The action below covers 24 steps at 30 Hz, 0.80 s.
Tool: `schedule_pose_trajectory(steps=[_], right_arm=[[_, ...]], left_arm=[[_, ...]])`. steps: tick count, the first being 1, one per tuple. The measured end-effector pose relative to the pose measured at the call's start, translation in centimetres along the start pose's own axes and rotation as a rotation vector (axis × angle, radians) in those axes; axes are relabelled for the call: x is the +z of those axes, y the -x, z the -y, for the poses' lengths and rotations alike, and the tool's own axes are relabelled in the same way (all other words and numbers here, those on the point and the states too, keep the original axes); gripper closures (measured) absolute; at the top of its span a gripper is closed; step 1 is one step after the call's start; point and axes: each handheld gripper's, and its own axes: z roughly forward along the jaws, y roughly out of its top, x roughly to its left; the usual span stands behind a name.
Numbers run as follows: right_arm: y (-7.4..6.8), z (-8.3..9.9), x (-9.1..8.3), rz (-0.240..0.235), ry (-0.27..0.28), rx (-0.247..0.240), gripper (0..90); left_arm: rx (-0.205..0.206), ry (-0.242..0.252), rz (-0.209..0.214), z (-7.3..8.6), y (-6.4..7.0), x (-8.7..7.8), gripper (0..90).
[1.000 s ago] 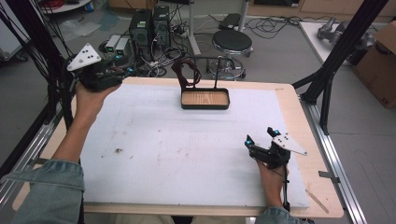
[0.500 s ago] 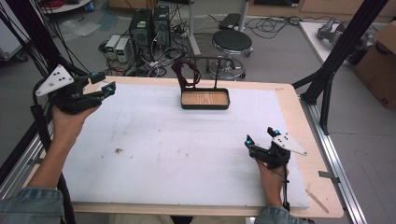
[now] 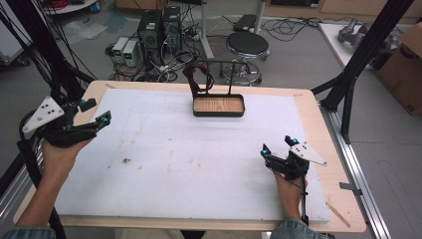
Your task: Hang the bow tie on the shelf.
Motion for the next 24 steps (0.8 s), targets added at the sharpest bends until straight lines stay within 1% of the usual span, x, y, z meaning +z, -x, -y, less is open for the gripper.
schedule_pose_trajectory(steps=[3, 4, 5, 6, 7, 9, 10, 13, 14, 15, 16, 18, 19, 20, 21, 22, 24], right_arm=[[0.0, 0.0, 0.0, 0.000, 0.000, 0.001, 11.3], [0.0, 0.0, 0.0, 0.001, 0.000, -0.001, 11.3], [0.0, 0.0, 0.0, 0.002, -0.001, -0.004, 11.3], [0.0, 0.0, 0.0, 0.002, -0.002, -0.004, 11.3], [0.0, 0.0, 0.0, 0.002, -0.002, -0.004, 11.3], [0.0, 0.0, 0.0, 0.003, -0.002, -0.005, 11.3], [0.0, 0.0, 0.0, 0.002, -0.001, -0.005, 11.3], [0.0, 0.0, 0.0, 0.002, 0.000, -0.005, 11.3], [0.0, 0.0, 0.0, 0.001, 0.001, -0.007, 11.3], [0.0, 0.0, 0.0, 0.001, 0.001, -0.007, 11.3], [0.0, 0.0, 0.1, 0.001, 0.001, -0.009, 11.3], [0.0, 0.0, 0.1, 0.001, 0.000, -0.010, 11.4], [0.0, 0.0, 0.1, 0.001, 0.000, -0.010, 11.4], [0.0, 0.0, 0.1, 0.001, -0.001, -0.009, 11.3], [0.0, 0.0, 0.1, 0.001, -0.001, -0.009, 11.3], [0.0, 0.0, 0.1, 0.001, -0.001, -0.009, 11.3], [0.0, 0.0, 0.1, 0.001, -0.001, -0.008, 11.3]], left_arm=[[-0.005, -0.011, -0.016, 1.1, 0.4, -0.7, 31.8], [-0.006, -0.018, -0.024, 1.8, 0.7, -1.1, 31.3], [-0.006, -0.018, -0.024, 1.8, 0.7, -1.1, 31.1], [-0.012, -0.024, -0.037, 2.8, 1.1, -1.5, 30.7], [-0.012, -0.024, -0.037, 2.8, 1.1, -1.5, 30.1], [-0.017, -0.030, -0.047, 3.5, 1.3, -1.7, 29.7], [-0.020, -0.035, -0.055, 4.3, 1.6, -2.0, 29.4], [-0.032, -0.035, -0.065, 5.7, 1.8, -2.4, 29.1], [-0.032, -0.035, -0.065, 5.7, 1.8, -2.4, 28.9], [-0.041, -0.048, -0.073, 6.2, 1.8, -2.4, 28.9], [-0.057, -0.064, -0.082, 7.0, 1.9, -2.5, 27.1], [-0.061, -0.082, -0.101, 7.9, 2.0, -2.5, 26.7], [-0.061, -0.082, -0.101, 7.9, 2.0, -2.5, 26.4], [-0.071, -0.095, -0.111, 8.8, 2.2, -2.4, 26.0], [-0.078, -0.104, -0.114, 9.3, 2.2, -2.3, 25.9], [-0.078, -0.104, -0.114, 9.3, 2.2, -2.3, 25.9], [-0.083, -0.142, -0.129, 10.8, 2.5, -1.9, 25.7]])
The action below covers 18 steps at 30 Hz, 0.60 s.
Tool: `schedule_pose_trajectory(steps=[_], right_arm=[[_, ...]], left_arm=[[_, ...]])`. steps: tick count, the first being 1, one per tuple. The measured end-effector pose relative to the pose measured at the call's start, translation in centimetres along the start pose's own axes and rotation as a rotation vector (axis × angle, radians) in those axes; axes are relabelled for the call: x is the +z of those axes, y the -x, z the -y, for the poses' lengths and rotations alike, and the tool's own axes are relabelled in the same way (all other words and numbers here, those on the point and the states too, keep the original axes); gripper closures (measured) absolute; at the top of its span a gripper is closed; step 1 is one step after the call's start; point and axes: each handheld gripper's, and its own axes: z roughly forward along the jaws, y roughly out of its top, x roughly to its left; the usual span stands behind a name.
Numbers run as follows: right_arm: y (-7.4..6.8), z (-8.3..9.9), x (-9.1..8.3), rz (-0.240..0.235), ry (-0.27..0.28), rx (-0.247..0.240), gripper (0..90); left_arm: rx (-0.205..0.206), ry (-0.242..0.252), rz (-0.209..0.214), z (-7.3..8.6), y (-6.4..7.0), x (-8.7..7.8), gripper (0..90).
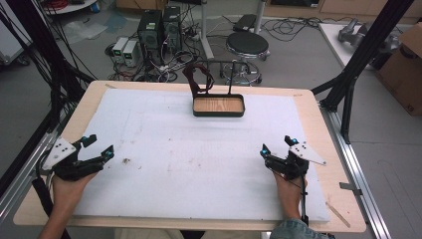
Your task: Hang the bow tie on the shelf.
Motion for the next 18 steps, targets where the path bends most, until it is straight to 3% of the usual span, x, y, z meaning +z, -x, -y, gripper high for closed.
schedule_pose_trajectory(steps=[8, 13, 18], right_arm=[[0.0, 0.0, 0.0, -0.001, -0.001, 0.000, 11.3], [0.0, 0.0, 0.0, -0.001, 0.000, 0.001, 11.3], [0.0, 0.0, 0.0, -0.002, 0.001, -0.001, 11.3]], left_arm=[[-0.005, -0.071, -0.029, 2.3, 0.8, 1.0, 24.8], [0.022, -0.078, -0.042, 2.4, 1.2, 1.1, 24.5], [0.011, -0.079, -0.048, 2.4, 1.1, 1.1, 23.2]])
